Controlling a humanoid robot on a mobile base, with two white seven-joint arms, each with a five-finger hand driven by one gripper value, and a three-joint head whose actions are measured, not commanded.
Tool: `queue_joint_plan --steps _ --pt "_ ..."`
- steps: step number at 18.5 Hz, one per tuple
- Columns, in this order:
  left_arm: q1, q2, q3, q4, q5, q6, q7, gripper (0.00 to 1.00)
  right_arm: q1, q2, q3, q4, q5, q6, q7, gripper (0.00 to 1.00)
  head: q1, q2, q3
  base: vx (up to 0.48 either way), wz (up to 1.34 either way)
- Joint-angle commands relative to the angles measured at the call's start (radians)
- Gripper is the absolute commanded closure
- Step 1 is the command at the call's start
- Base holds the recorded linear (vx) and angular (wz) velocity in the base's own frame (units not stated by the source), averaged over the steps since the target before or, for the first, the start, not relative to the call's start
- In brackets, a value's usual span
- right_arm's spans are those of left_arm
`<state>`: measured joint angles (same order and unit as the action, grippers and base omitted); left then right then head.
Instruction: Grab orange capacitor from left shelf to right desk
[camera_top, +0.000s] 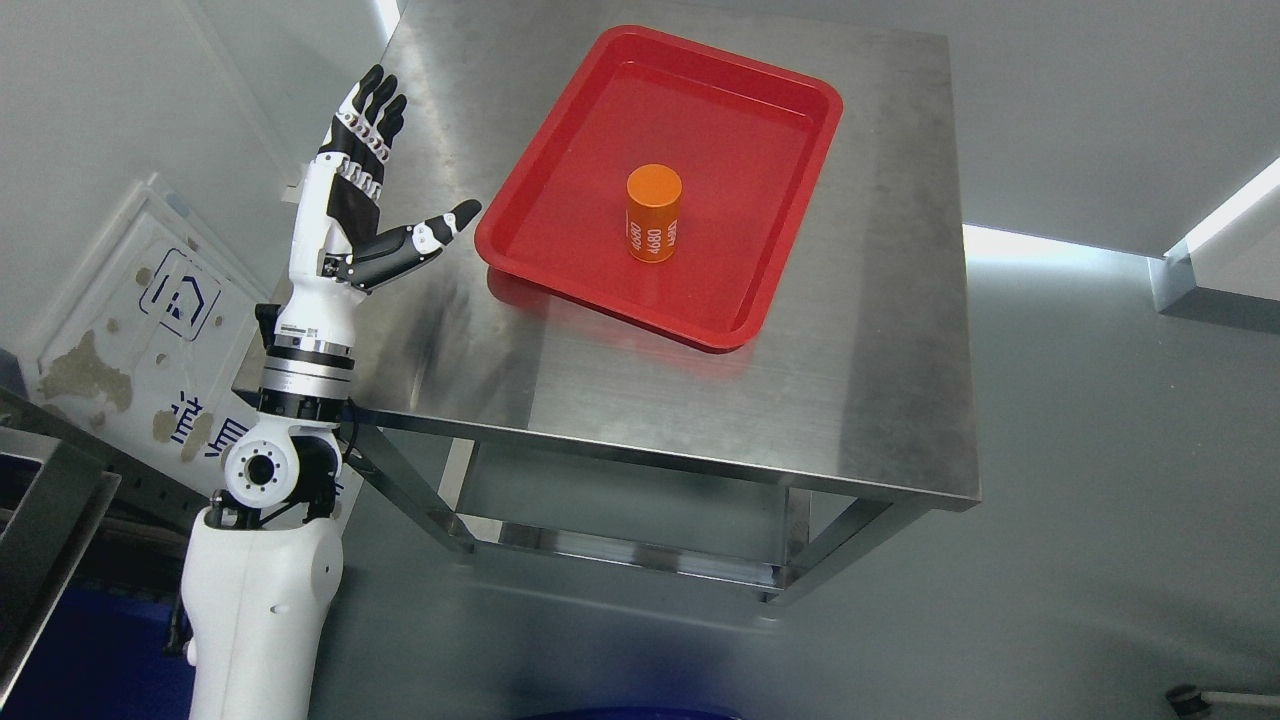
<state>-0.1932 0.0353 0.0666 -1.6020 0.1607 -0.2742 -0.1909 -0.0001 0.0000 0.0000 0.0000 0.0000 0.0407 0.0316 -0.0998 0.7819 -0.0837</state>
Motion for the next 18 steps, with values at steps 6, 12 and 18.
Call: queue_joint_plan --steps 6,12,18 --pt "0.07 0.002 0.117 -0.05 0.0 0.108 -0.004 0.0 0.034 -0.017 -0.012 -0.023 0.0 -0.001 -0.001 0.0 0.0 0.0 0.0 0.0 0.0" --pt "0.075 0.002 0.127 -0.05 0.0 0.105 -0.004 0.0 0.034 -0.017 -0.012 -0.023 0.0 -0.001 -0.001 0.0 0.0 0.0 0.0 0.0 0.0" --pt "0.058 0.006 0.125 -0.05 0.002 0.104 -0.007 0.0 0.034 -0.017 -0.012 -0.023 0.0 -0.001 -0.001 0.0 0.0 0.0 0.0 0.0 0.0"
